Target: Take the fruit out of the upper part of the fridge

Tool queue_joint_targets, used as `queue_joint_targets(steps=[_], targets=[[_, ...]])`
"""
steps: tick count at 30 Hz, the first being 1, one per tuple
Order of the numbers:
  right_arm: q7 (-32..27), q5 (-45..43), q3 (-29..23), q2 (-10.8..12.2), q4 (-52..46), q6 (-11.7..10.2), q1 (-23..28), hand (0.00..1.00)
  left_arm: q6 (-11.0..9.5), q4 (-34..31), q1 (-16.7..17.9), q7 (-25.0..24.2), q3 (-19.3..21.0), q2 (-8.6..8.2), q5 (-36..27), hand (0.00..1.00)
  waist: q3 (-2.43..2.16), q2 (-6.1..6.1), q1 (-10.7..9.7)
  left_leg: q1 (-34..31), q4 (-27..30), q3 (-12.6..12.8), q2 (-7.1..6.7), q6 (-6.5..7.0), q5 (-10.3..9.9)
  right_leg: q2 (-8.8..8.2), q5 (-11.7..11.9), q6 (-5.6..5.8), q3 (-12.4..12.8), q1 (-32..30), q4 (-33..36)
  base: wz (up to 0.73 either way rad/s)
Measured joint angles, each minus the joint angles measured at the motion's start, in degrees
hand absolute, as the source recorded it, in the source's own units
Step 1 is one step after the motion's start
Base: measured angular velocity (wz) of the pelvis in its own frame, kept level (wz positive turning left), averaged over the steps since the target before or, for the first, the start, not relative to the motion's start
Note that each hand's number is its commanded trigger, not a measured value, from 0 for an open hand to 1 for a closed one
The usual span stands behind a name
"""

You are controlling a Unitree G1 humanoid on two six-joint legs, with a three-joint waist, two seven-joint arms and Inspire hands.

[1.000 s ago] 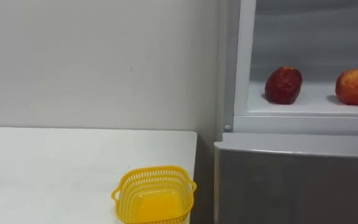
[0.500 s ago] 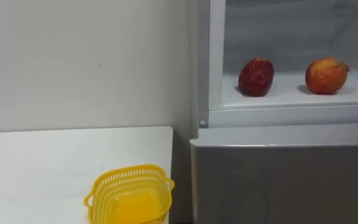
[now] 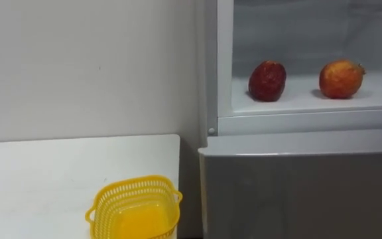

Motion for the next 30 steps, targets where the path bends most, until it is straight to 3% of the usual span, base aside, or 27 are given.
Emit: queue_joint_targets(steps=[1,3,5,6,8,10,11,12,14,16,20,23,27,30], targets=[[-0.5,1.9,-0.1,0.0,-0.4,-0.6,-0.1,0.00,-0.1,-0.1,0.0,0.0,0.0,-0.03,0.1,0.00,-0.10,-0.17,0.0,-0.2,0.0,0.2,0.05,0.00,0.0,0.01,0.0,0.00,0.4,-0.4,0.1,-0.08],[-0.9,5.5,-0.7,0.0,-2.6,-2.0,-0.2,0.00,-0.8,-0.1,-0.1,0.1,0.0,-0.06,0.3,0.00,0.27,-0.05,-0.7,-0.4,0.0,0.4,0.07,0.00,0.0,0.00,0.0,0.00,0.4,-0.6,0.2,-0.04],[-1.1,6.6,-1.2,0.4,-6.4,-4.3,-0.1,0.00,-2.2,-0.1,0.1,0.2,-0.1,-0.09,1.5,0.00,0.33,0.08,-1.5,-0.3,-0.2,0.9,0.12,0.00,0.0,0.02,0.1,0.03,1.1,-0.8,0.2,-0.08],[-1.1,6.2,-1.2,0.5,-8.6,-4.4,0.2,0.00,-2.6,-0.1,0.1,0.1,-0.1,-0.09,2.1,0.00,0.31,0.12,-1.5,-0.3,-0.2,1.1,0.18,0.00,0.0,0.05,0.1,0.01,1.2,-1.0,0.3,-0.15],[-0.9,5.9,-1.5,0.6,-17.7,-6.3,1.5,0.00,-3.9,-0.1,-0.4,0.1,0.0,-0.06,3.5,0.00,0.24,0.27,-2.3,-1.4,-0.1,1.4,0.31,0.00,0.0,0.08,0.3,-0.04,1.4,-2.4,0.7,-0.09],[-1.3,5.5,-2.2,0.7,-28.4,-6.9,3.7,0.00,-4.9,-0.2,-0.2,0.1,0.0,-0.26,3.5,0.00,0.20,0.53,-2.3,-1.4,-0.2,2.5,0.43,0.01,0.0,0.11,0.3,0.00,2.6,-3.2,1.1,-0.21],[-1.5,5.3,-2.1,0.8,-32.3,-9.3,4.3,0.00,-5.0,-0.2,-0.2,0.2,0.0,-0.16,3.6,0.00,0.18,0.44,-3.1,-1.4,-0.2,2.6,0.44,0.02,0.0,0.12,0.4,0.04,2.6,-3.2,1.2,-0.15],[-1.6,4.8,-2.2,0.9,-34.0,-9.8,4.7,0.00,-5.1,-0.2,-0.2,0.2,0.0,-0.14,3.7,0.00,0.17,0.41,-3.3,-1.4,-0.2,2.6,0.44,0.02,0.0,0.13,0.4,0.06,2.6,-3.2,1.2,-0.04],[-2.2,3.5,-2.4,1.3,-45.0,-9.9,7.4,0.00,-6.3,-0.2,0.0,0.2,0.0,-0.07,3.9,0.00,0.13,0.39,-3.6,-1.5,-0.6,3.4,0.59,0.03,0.0,0.18,0.5,0.03,3.2,-4.0,1.2,-0.15],[-2.2,2.0,-2.3,1.2,-51.4,-10.9,8.8,0.00,-6.3,-0.2,-0.1,0.2,0.1,0.05,3.9,0.00,0.02,0.57,-3.8,-2.0,-0.6,4.3,1.03,0.01,0.0,0.56,1.0,-0.08,4.0,-4.8,1.2,-0.26],[-2.0,3.2,-3.9,1.1,-66.6,-10.9,13.0,0.00,-7.2,-0.1,1.4,0.2,0.1,0.26,3.6,0.00,-0.13,0.48,-5.2,-1.7,-1.2,5.7,1.11,0.01,0.0,0.65,1.1,-0.10,5.5,-5.5,1.3,-0.19],[-2.2,2.9,-5.8,1.0,-75.2,-11.4,13.8,0.00,-7.3,-0.1,2.2,0.2,0.2,0.45,3.7,0.00,-0.31,0.37,-6.4,-1.7,-1.2,6.4,1.22,0.02,0.0,0.73,1.4,-0.05,6.0,-5.9,1.3,-0.14],[-2.3,1.5,-6.5,1.1,-83.2,-11.8,14.9,0.00,-7.5,1.2,2.1,0.2,0.5,0.49,3.6,0.00,-0.32,0.21,-6.2,-0.8,-1.9,7.7,1.55,-0.02,0.0,1.16,1.7,-0.11,7.6,-5.7,1.3,-0.21],[-3.4,-4.3,-6.2,1.0,-89.1,-11.9,15.0,0.00,-7.4,1.7,2.3,0.2,-0.1,0.84,3.4,0.00,-0.44,0.20,-6.2,-0.8,-2.1,7.7,1.62,-0.02,0.0,1.30,1.9,-0.19,7.7,-5.6,1.5,-0.08]])
